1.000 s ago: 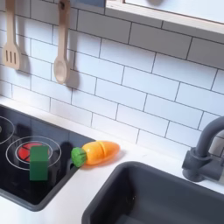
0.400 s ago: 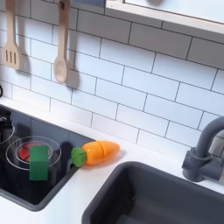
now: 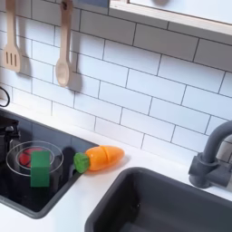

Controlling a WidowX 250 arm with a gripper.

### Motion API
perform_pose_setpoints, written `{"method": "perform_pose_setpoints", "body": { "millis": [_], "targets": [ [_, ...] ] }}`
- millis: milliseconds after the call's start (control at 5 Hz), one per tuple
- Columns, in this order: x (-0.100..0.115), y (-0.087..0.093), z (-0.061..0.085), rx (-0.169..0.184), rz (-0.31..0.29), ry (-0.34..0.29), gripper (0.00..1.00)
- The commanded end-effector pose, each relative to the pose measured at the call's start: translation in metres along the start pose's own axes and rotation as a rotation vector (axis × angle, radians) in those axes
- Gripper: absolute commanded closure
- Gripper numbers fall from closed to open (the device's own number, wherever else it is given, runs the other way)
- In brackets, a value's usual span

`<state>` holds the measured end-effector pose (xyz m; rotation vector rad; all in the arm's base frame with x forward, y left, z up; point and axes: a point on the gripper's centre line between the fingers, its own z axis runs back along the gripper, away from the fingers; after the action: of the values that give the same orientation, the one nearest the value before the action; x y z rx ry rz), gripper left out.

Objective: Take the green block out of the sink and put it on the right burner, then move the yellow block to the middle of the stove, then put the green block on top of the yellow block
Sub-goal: 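Move the yellow block to the middle of the stove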

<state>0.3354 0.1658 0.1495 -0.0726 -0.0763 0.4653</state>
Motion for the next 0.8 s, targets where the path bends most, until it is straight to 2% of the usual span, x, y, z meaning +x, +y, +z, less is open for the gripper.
{"method": "perform_pose_setpoints", "body": {
  "millis": [0,200,400,600],
  "targets": [
    [0.006,-0.002,-0.005,0.006,-0.01,-0.016,1.0],
    [0.009,-0.003,-0.005,0.008,-0.01,-0.034,1.0],
    [0.01,-0.014,-0.008,0.012,-0.04,-0.033,1.0],
    [0.011,-0.016,-0.011,0.017,-0.044,-0.025,1.0]
  ]
}}
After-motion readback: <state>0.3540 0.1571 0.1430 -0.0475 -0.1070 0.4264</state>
